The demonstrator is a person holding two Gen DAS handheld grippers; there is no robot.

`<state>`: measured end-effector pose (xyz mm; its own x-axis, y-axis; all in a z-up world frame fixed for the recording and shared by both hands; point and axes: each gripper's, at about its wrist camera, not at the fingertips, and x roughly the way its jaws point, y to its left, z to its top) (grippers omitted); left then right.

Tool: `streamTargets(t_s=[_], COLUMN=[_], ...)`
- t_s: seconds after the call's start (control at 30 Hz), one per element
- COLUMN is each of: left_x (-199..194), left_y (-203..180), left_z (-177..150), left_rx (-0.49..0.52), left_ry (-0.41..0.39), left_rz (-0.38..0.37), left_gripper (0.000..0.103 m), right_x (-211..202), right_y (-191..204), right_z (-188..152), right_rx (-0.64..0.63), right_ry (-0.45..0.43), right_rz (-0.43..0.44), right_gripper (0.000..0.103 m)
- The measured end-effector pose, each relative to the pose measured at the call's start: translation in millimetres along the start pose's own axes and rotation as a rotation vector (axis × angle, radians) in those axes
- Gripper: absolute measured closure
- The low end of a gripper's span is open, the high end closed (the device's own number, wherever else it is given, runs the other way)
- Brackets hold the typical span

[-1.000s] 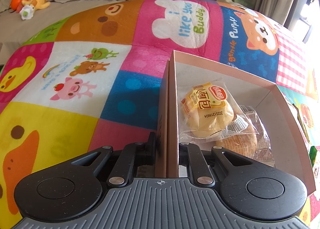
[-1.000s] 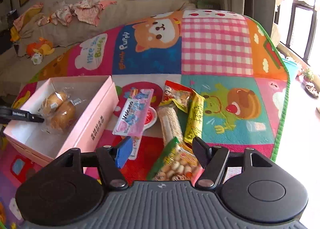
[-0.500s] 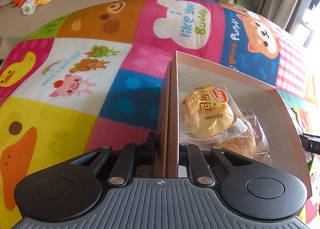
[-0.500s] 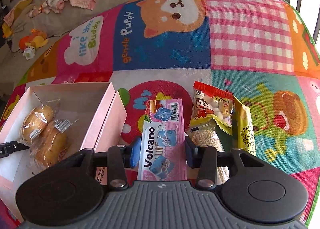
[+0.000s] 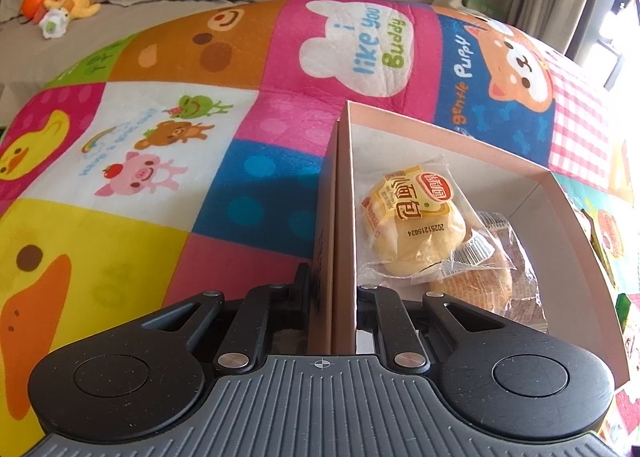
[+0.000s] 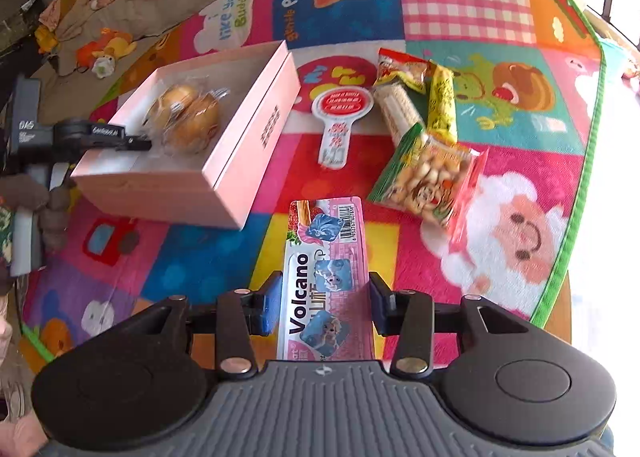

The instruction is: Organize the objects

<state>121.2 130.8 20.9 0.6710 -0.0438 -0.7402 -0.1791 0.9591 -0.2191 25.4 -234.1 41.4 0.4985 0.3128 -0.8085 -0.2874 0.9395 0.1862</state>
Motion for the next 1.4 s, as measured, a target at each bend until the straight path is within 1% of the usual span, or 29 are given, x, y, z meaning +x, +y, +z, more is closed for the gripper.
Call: streamTargets(t_s=[0.1, 0.2, 0.3, 0.33, 0.37, 0.4, 0.43, 0.47, 0.5, 0.53, 0.6, 0.63, 0.7, 0.8, 0.87, 0.9, 0.93, 0.97, 1.0, 1.07, 1.1, 1.17, 1.2, 1.23, 1.3, 1.37, 1.4], left_x=[-1, -1, -1, -1, -2, -2, -2, -2, -2, -2, -2, -2, -2, -2, -2, -2, -2, -2, -2, -2, -2, -2, -2, -2, -2, -2, -3], left_y=[1, 1, 0, 0, 0, 0, -1, 0, -1, -1, -2, -2, -2, -2, -1, -1, -1, -1, -1, -1, -1, -1, -1, -1, -1, 0, 0], left_z=[0, 2, 1, 1, 1, 1, 1, 1, 1, 1, 0, 0, 0, 0, 0, 0, 0, 0, 0, 0, 0, 0, 0, 0, 0, 0, 0], left_rx=[-0.003, -0.008, -0.004, -0.002, 0.000, 0.001, 0.002, 0.002, 0.003, 0.005, 0.007, 0.007, 0.007, 0.009, 0.009, 0.008, 0.008, 0.008, 0.008, 0.007, 0.008, 0.007, 0.007, 0.008, 0.007, 0.002, -0.001], left_ry=[0.007, 0.018, 0.018, 0.019, 0.019, 0.019, 0.019, 0.019, 0.018, 0.017, 0.016, 0.016, 0.018, 0.019, 0.020, 0.021, 0.021, 0.021, 0.021, 0.021, 0.020, 0.021, 0.021, 0.021, 0.020, 0.019, 0.019], left_rz=[-0.001, -0.001, 0.003, 0.003, 0.003, 0.004, 0.005, 0.005, 0.007, 0.009, 0.011, 0.011, 0.010, 0.010, 0.006, 0.005, 0.004, 0.004, 0.004, 0.003, 0.003, 0.004, 0.004, 0.005, 0.004, 0.002, 0.000], left_gripper=[0.089, 0.089, 0.089, 0.089, 0.089, 0.089, 0.089, 0.089, 0.089, 0.089, 0.089, 0.089, 0.089, 0.089, 0.089, 0.089, 0.089, 0.089, 0.089, 0.089, 0.089, 0.089, 0.089, 0.089, 0.089, 0.089, 0.089], right_x=[-3, -6, -6, -6, -7, -10, -14, -18, -21, -21, -14, -6, 10, 37, 52, 58, 62, 62, 61, 51, 42, 24, 13, 2, -18, -33, -39], right_y=[16, 24, 24, 24, 23, 23, 22, 19, 14, 8, -11, -22, -39, -59, -65, -65, -65, -62, -60, -57, -56, -50, -45, -40, -28, -15, -9], right_z=[-29, -43, -42, -41, -38, -35, -30, -25, -17, -10, 10, 21, 36, 54, 58, 58, 58, 57, 56, 51, 47, 36, 30, 24, 12, 3, 0], right_rx=[-0.017, -0.036, -0.031, -0.033, -0.038, -0.044, -0.052, -0.057, -0.053, -0.041, 0.005, 0.031, 0.078, 0.153, 0.176, 0.181, 0.179, 0.165, 0.149, 0.146, 0.151, 0.132, 0.122, 0.111, 0.066, 0.013, -0.019], right_ry=[0.011, -0.021, -0.022, -0.021, -0.023, -0.036, -0.067, -0.108, -0.157, -0.188, -0.232, -0.243, -0.239, -0.209, -0.182, -0.167, -0.152, -0.158, -0.156, -0.141, -0.136, -0.131, -0.125, -0.121, -0.114, -0.123, -0.134], right_rz=[0.012, -0.004, 0.010, 0.024, 0.056, 0.080, 0.079, 0.057, 0.015, -0.019, -0.093, -0.132, -0.166, -0.169, -0.172, -0.176, -0.178, -0.198, -0.207, -0.193, -0.173, -0.134, -0.116, -0.093, -0.055, -0.053, -0.065], right_gripper=[0.058, 0.057, 0.052, 0.051, 0.049, 0.046, 0.041, 0.038, 0.032, 0.029, 0.027, 0.022, 0.015, 0.002, 0.002, 0.008, 0.016, 0.020, 0.035, 0.039, 0.041, 0.054, 0.056, 0.070, 0.077, 0.077, 0.077])
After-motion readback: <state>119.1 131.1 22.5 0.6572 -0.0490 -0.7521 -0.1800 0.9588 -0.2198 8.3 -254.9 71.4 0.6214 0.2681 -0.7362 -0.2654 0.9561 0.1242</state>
